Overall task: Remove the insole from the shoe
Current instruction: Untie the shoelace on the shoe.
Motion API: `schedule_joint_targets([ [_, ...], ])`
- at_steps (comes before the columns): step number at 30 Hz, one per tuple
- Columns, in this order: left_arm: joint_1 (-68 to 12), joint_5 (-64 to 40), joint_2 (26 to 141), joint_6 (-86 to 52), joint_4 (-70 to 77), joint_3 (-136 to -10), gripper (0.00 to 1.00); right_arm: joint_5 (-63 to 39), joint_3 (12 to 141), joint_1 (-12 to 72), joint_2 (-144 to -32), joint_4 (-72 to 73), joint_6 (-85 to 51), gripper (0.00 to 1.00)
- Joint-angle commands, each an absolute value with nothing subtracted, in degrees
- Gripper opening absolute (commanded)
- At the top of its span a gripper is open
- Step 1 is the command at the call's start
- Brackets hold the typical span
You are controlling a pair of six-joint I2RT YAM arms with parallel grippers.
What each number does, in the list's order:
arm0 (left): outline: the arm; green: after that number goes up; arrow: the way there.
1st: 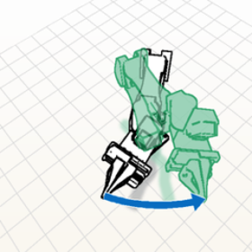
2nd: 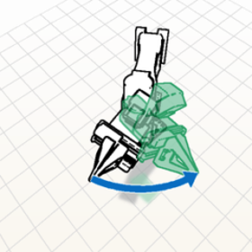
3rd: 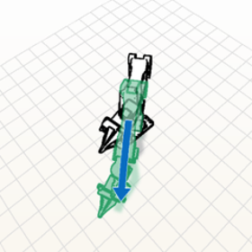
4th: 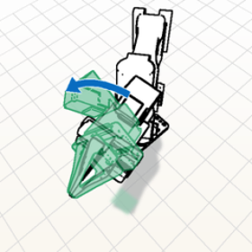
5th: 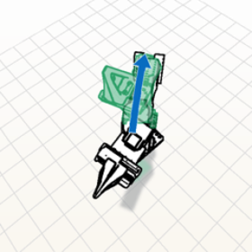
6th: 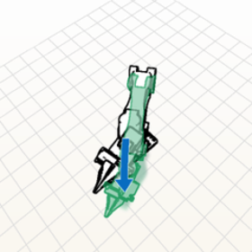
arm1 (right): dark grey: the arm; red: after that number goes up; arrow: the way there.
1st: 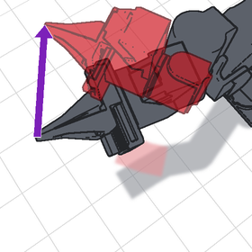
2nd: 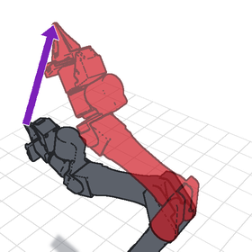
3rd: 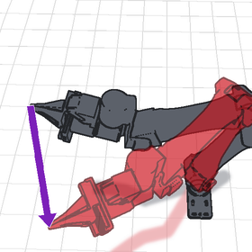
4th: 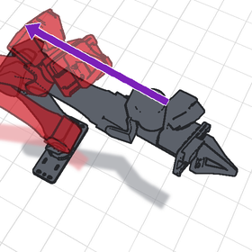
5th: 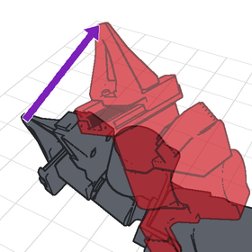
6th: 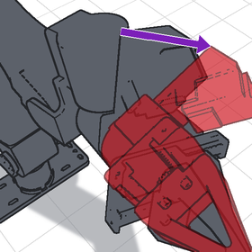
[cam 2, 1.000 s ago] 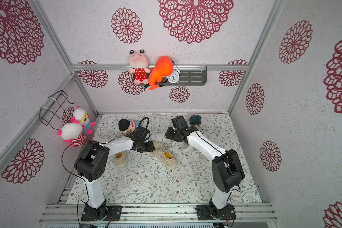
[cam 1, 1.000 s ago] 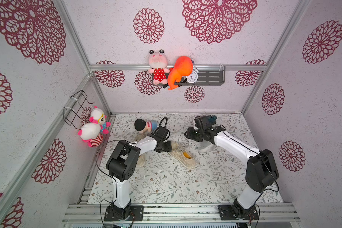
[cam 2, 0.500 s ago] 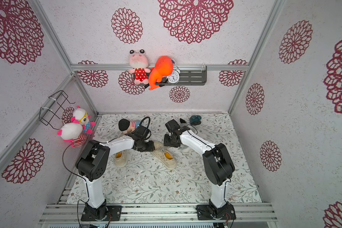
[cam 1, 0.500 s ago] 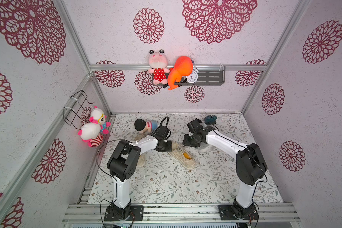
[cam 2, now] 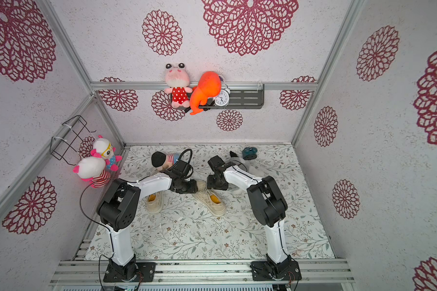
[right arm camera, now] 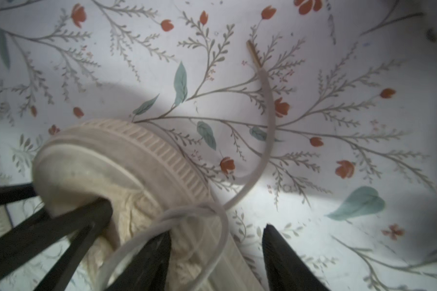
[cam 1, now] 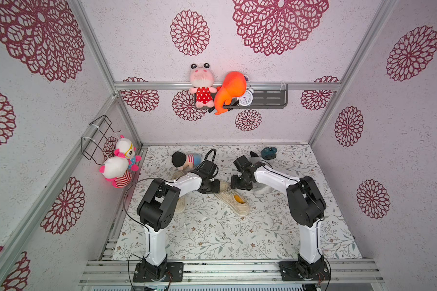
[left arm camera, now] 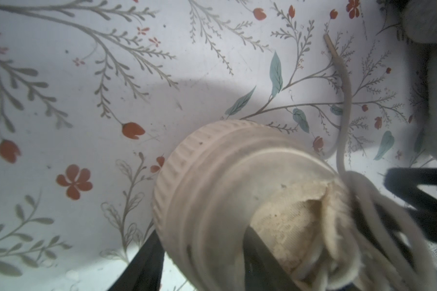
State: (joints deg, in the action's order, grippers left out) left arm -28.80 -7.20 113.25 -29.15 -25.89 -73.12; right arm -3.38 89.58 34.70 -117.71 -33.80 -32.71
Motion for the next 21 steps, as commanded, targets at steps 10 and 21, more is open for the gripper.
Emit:
schedule_joint_targets([
  [10, -31.84, -9.20, 115.98, -27.55, -34.28, -68.23, 0.51, 7.46, 113.45, 34.29, -131.19, -33.90, -30.67, 0.76],
  [21, -31.73, -9.23, 114.88, -28.02, -33.23, -66.35, 0.51, 6.66, 124.25, 31.99, -130.08, -38.47, -31.65, 0.75],
])
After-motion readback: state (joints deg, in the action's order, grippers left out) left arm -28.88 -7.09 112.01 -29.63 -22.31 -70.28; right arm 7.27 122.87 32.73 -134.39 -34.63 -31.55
